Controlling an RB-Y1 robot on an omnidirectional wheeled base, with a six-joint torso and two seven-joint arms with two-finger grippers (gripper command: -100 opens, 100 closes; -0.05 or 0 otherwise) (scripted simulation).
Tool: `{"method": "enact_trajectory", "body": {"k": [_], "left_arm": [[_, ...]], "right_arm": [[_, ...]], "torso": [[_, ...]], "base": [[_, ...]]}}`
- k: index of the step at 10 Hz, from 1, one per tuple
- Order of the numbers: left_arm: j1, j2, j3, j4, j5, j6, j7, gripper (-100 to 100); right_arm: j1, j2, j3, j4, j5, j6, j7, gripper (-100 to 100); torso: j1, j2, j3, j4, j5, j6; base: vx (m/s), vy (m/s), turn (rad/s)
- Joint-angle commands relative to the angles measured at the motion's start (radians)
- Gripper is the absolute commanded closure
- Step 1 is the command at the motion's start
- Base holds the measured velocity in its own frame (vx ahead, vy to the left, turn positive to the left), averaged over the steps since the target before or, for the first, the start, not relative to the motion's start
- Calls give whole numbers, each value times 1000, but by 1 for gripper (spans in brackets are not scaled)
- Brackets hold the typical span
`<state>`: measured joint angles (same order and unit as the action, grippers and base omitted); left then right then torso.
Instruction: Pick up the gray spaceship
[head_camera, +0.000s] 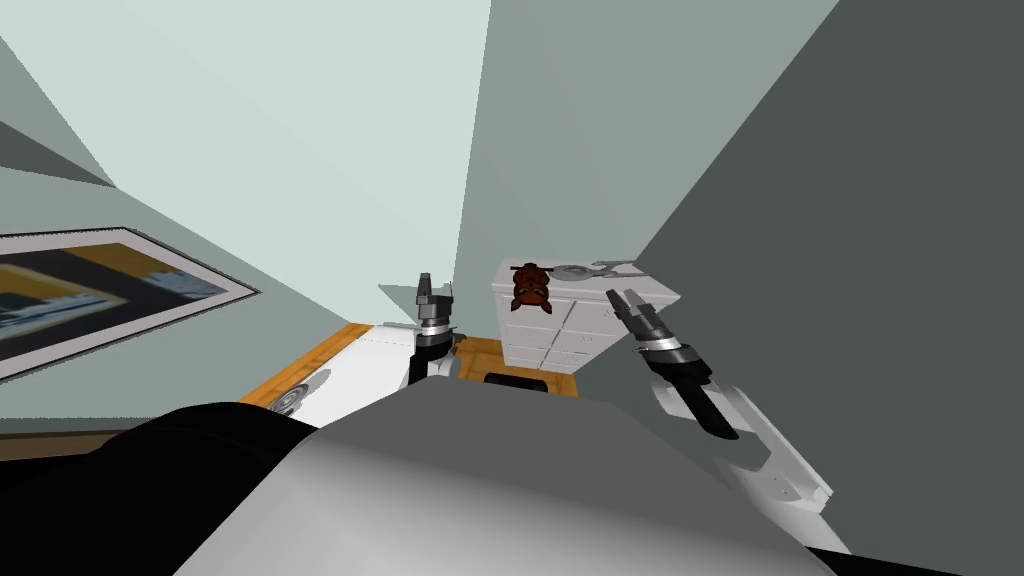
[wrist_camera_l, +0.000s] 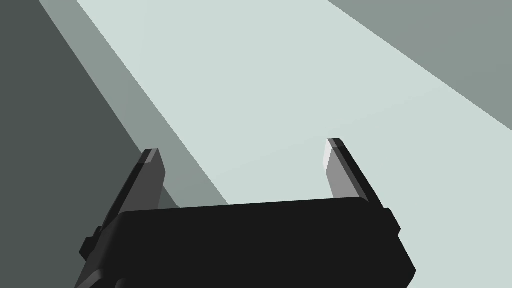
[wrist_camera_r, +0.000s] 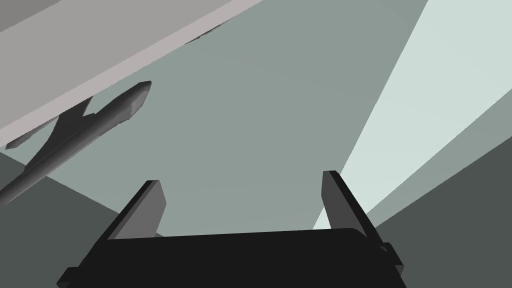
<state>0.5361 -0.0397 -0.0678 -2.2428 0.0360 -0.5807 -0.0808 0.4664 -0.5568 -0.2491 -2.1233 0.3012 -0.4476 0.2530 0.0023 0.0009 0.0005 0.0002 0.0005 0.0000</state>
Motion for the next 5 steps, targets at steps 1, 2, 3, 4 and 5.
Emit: {"method": "enact_trajectory", "body": {"k": [1,2,3,4,5], "left_arm": [[0,0,0,0,0,0,0,0],[0,0,0,0,0,0,0,0],[0,0,0,0,0,0,0,0],[0,0,0,0,0,0,0,0],[0,0,0,0,0,0,0,0]], "right_arm": [[-2,-50,-30,20,42,12,20,-100],[-2,-78,-30,20,42,12,20,-100],[-1,-109,-58,37,80,23,35,-100],[-1,-139,-58,37,80,23,35,-100],[1,-173,-87,53,118,32,49,-100]], "torso": [[0,0,0,0,0,0],[0,0,0,0,0,0],[0,0,0,0,0,0],[1,0,0,0,0,0],[1,0,0,0,0,0]], "base": [[-17,47,-22],[-15,44,-8],[-8,55,-10],[-9,49,-9],[-7,57,-8]]}}
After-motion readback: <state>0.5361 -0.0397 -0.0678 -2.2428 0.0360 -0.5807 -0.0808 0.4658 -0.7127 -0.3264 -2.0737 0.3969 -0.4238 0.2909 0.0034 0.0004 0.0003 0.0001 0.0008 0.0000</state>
